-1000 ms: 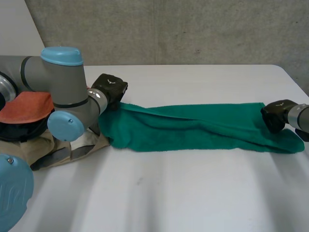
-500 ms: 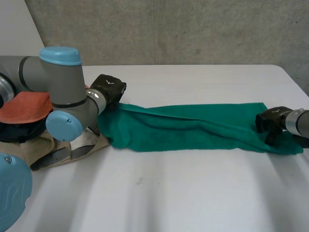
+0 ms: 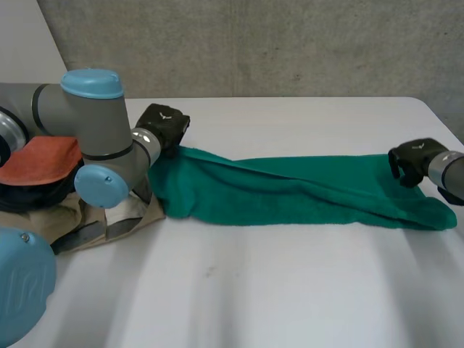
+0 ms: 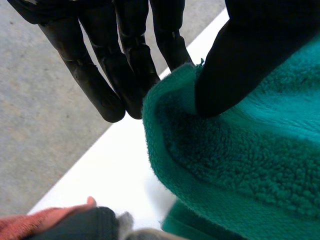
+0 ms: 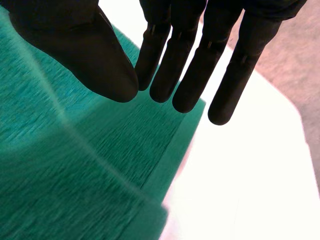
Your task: Fold the laundry.
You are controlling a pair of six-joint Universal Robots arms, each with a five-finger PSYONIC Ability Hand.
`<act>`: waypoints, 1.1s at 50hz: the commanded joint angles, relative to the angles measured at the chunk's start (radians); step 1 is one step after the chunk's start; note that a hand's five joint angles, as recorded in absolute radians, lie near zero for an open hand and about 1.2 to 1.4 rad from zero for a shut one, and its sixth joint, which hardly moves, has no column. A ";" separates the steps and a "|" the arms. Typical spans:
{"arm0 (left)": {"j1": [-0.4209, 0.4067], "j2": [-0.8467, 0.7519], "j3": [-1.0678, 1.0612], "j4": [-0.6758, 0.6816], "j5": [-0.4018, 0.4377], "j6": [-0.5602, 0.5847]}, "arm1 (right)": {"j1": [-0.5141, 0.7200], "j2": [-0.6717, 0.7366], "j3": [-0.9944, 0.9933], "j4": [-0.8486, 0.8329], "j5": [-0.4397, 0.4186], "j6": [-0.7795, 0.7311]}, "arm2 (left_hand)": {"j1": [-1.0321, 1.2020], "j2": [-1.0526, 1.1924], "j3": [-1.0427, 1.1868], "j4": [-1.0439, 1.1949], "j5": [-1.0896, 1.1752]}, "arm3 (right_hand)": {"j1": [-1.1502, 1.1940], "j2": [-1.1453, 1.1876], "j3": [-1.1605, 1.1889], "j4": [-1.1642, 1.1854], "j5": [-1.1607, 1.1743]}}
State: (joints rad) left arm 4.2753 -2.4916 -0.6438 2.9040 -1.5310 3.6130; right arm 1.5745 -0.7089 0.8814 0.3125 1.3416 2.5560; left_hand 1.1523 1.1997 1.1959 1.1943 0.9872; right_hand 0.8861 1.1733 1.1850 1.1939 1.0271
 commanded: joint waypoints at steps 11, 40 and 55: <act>0.000 0.037 -0.048 -0.023 0.005 -0.010 | 0.007 -0.053 0.076 0.148 -0.001 0.030 | 0.244 0.197 0.200 0.202 0.235 | -0.148 -0.435 -0.447 -0.456 -0.463; 0.017 0.074 -0.082 0.006 0.017 -0.030 | -0.007 -0.129 0.321 -0.193 -0.022 0.023 | 0.244 0.197 0.200 0.202 0.235 | 0.510 0.223 0.211 0.202 0.195; 0.011 0.034 -0.028 0.014 0.011 -0.034 | 0.015 -0.116 0.212 -0.149 -0.003 0.061 | 0.244 0.197 0.200 0.202 0.235 | 0.510 0.223 0.211 0.202 0.195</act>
State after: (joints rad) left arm 4.2873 -2.4485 -0.6691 2.9220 -1.5163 3.5824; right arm 1.5939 -0.8373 1.1135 0.1203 1.3272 2.6025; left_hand 1.1523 1.1997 1.1959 1.1943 0.9872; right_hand 0.9342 1.1754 1.1854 1.1943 1.0270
